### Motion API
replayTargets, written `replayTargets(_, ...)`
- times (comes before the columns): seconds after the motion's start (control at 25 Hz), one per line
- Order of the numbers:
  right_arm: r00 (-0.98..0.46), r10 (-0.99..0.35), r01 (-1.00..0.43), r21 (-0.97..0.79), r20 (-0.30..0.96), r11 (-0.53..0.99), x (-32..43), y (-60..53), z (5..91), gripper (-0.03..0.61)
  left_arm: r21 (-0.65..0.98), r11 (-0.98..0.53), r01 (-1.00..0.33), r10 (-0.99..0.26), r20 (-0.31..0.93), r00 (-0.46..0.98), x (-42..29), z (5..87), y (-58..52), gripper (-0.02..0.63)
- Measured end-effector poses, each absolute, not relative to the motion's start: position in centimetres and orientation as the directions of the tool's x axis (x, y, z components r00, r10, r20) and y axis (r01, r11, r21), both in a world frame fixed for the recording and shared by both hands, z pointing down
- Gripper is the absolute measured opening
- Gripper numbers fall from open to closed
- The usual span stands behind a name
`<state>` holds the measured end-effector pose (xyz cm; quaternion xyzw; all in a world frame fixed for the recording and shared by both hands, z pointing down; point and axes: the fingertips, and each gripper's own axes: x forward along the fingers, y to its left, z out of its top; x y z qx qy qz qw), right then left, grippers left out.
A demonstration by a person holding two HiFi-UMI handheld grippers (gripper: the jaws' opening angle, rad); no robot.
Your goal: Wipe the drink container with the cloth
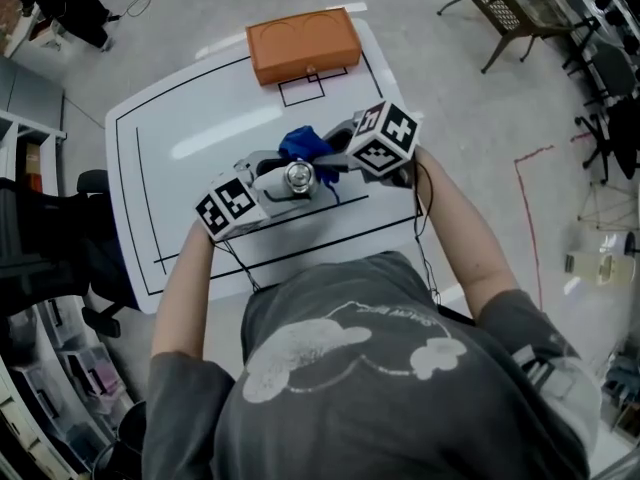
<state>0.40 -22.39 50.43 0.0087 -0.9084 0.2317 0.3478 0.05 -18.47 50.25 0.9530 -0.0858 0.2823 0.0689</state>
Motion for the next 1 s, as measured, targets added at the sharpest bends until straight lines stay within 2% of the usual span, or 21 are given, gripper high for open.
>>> replayTargets(0.6,-0.659,0.103,-0.307,-0.392,0.745,0.867,0.7,-23.7,57.0,0.057,0.093,-0.972,-0.218,-0.135,0.539,0.832,0.2,50.2,-18.5,0.318)
replayTargets(0.84,-0.693,0.092,-0.321,-0.419,0.715,0.849,0.6,-23.8,57.2,0.058,0.134,-0.943,-0.303,-0.194,0.52,0.832,-0.4,50.5,-18.6,0.318)
replayTargets(1.0,-0.707,0.077,-0.318,-0.414,0.703,0.853,0.5,-23.8,57.1,0.058,0.144,-0.896,-0.419,-0.301,0.496,0.815,-1.0,50.3,-18.7,0.318)
